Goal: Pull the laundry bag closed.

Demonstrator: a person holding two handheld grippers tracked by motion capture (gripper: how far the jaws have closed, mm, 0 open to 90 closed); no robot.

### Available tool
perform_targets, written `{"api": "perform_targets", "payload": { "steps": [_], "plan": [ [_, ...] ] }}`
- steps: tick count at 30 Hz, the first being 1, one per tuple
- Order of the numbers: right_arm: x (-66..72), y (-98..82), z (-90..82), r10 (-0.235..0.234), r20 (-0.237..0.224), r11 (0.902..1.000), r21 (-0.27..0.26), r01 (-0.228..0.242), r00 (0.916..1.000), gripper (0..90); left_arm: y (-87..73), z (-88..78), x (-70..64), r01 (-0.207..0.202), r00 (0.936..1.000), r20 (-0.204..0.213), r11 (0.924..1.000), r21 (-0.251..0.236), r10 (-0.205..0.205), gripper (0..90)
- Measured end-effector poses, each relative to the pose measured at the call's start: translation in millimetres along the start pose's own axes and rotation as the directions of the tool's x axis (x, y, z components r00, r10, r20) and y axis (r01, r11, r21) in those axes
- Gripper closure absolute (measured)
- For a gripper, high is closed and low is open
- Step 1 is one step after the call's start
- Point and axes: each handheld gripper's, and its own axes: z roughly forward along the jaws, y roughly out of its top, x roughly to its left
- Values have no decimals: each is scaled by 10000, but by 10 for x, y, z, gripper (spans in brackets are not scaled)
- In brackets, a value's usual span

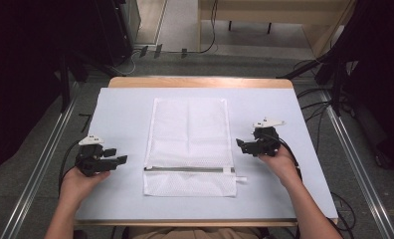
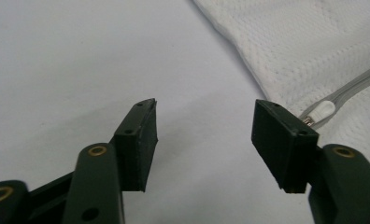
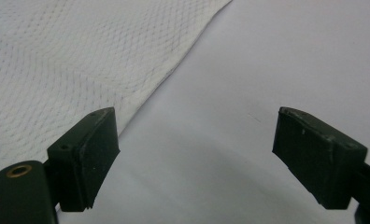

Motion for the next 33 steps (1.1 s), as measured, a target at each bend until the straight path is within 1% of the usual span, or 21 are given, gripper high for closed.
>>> {"api": "perform_targets", "payload": {
  "steps": [1, 3, 5, 6, 7, 8, 10, 13, 16, 17, 18, 19, 20, 23, 24, 25, 26, 29, 31, 33],
  "plan": [
    [2, 2, 1, -4, -2, 10000, -4, 4, 10000, 152, 1, -6, -5, -8, 10000, 5, 10000, -80, 9, 455],
    [10, 7, -1, 28, -33, 10000, 49, -28, 10000, 147, 6, -12, -11, 95, 9998, 188, 9998, -151, -93, 487],
    [17, 13, -2, -2, -62, 9998, 191, 3, 10000, 144, 10, -13, -18, 5, 10000, 84, 10000, -38, -5, 494],
    [27, 16, -3, 22, -138, 9997, 254, -18, 9999, 140, 11, -10, -19, -9, 10000, 95, 10000, 7, 9, 495],
    [34, 17, -1, -65, -170, 9996, 261, 69, 9998, 140, 10, -7, -16, 9, 10000, 96, 10000, 15, -9, 496],
    [46, 22, -1, -78, -244, 9993, 355, 87, 9997, 139, 12, -8, -11, 29, 9999, 103, 10000, 32, -30, 500],
    [68, 33, -11, -75, -604, 9986, 511, 106, 9981, 133, 19, -11, -1, 145, 9998, 103, 9999, 44, -145, 512],
    [116, 46, -35, -325, -812, 9986, 392, 357, 9962, 133, 38, -8, 13, 438, 9987, 266, 9990, 99, -441, 524],
    [131, 52, -57, -357, -774, 9989, 267, 378, 9964, 137, 51, 6, 10, 528, 9978, 403, 9984, 194, -535, 527],
    [127, 51, -65, -353, -760, 9990, 232, 372, 9965, 138, 57, 11, 11, 557, 9974, 438, 9981, 263, -568, 521],
    [121, 49, -71, -318, -777, 9992, 216, 336, 9965, 140, 64, 23, 13, 675, 9964, 490, 9970, 377, -693, 495],
    [113, 46, -76, -312, -827, 9992, 213, 331, 9961, 141, 66, 33, 16, 780, 9947, 631, 9960, 440, -806, 490],
    [111, 43, -84, -214, -832, 9993, 276, 237, 9963, 149, 64, 40, 15, 658, 9953, 677, 9968, 449, -687, 490],
    [103, 36, -97, -275, -938, 9995, 145, 290, 9952, 165, 76, 65, 7, 695, 9947, 719, 9961, 536, -732, 417],
    [101, 35, -101, -251, -973, 9996, 122, 264, 9949, 163, 80, 69, 3, 756, 9940, 751, 9957, 537, -795, 413],
    [98, 33, -103, -247, -1003, 9996, 127, 261, 9947, 160, 83, 73, 2, 734, 9942, 751, 9960, 516, -772, 406],
    [97, 31, -101, -243, -990, 9995, 159, 260, 9948, 159, 87, 74, 3, 720, 9942, 756, 9958, 572, -762, 383],
    [93, 27, -95, -261, -963, 9992, 263, 288, 9950, 154, 84, 75, 1, 657, 9950, 713, 9963, 546, -695, 375],
    [92, 28, -98, -326, -988, 9991, 233, 351, 9946, 155, 85, 73, 7, 707, 9944, 751, 9958, 582, -749, 363],
    [90, 29, -101, -319, -1020, 9991, 232, 344, 9943, 170, 81, 72, 8, 712, 9948, 687, 9959, 555, -749, 354]
  ]
}}
